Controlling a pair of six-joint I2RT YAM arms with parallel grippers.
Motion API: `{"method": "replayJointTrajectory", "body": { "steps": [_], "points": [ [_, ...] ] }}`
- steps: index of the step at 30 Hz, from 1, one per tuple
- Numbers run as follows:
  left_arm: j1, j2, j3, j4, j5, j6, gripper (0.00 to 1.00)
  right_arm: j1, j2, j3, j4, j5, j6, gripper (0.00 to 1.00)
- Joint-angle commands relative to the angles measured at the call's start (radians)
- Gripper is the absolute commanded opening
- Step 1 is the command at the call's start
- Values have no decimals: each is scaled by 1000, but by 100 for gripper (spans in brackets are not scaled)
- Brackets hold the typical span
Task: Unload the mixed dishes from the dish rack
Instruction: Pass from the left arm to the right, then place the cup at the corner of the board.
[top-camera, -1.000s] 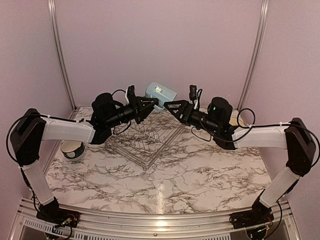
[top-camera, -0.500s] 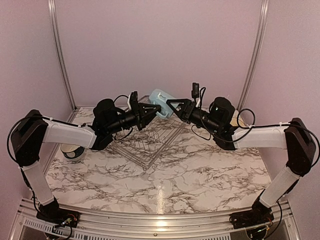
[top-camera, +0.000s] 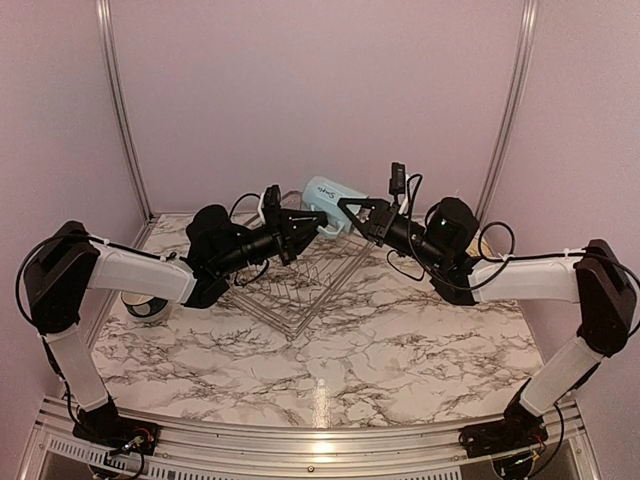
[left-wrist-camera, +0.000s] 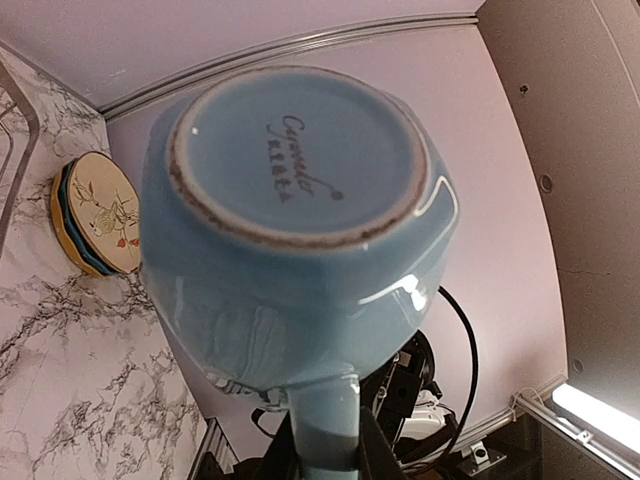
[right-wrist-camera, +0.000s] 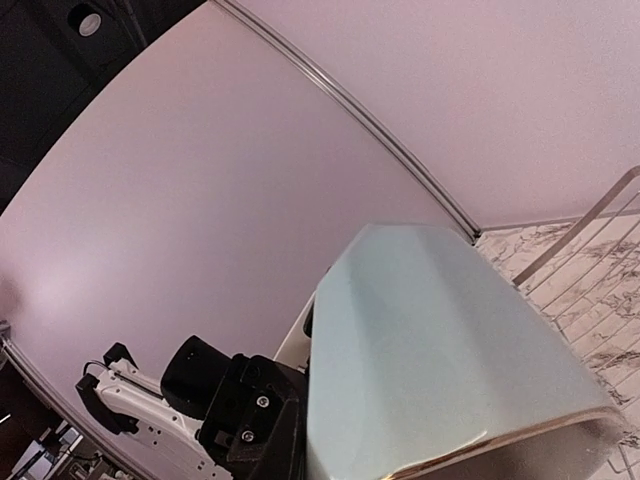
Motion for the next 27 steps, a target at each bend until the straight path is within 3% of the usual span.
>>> {"method": "replayJointTrajectory", "body": {
  "steps": [1, 5, 10, 16, 20, 27],
  "points": [
    [-7, 9, 5, 40, 21, 55, 2, -12, -55, -14, 70, 40, -27, 0],
    [-6, 15, 5, 9, 21, 71, 32, -12, -103, -48, 80, 59, -46, 0],
    [-5, 16, 2, -10, 18, 88, 55, -16, -158, -62, 43, 92, -80, 0],
    [6, -21, -2, -145, -12, 179, 72, -23, -221, -70, -47, 144, -154, 0],
    [16, -76, -13, -266, -43, 269, 79, -24, -307, -77, -206, 235, -271, 0],
    [21, -222, 31, -622, -174, 536, 89, -24, -500, -119, -464, 464, -521, 0]
  ]
}}
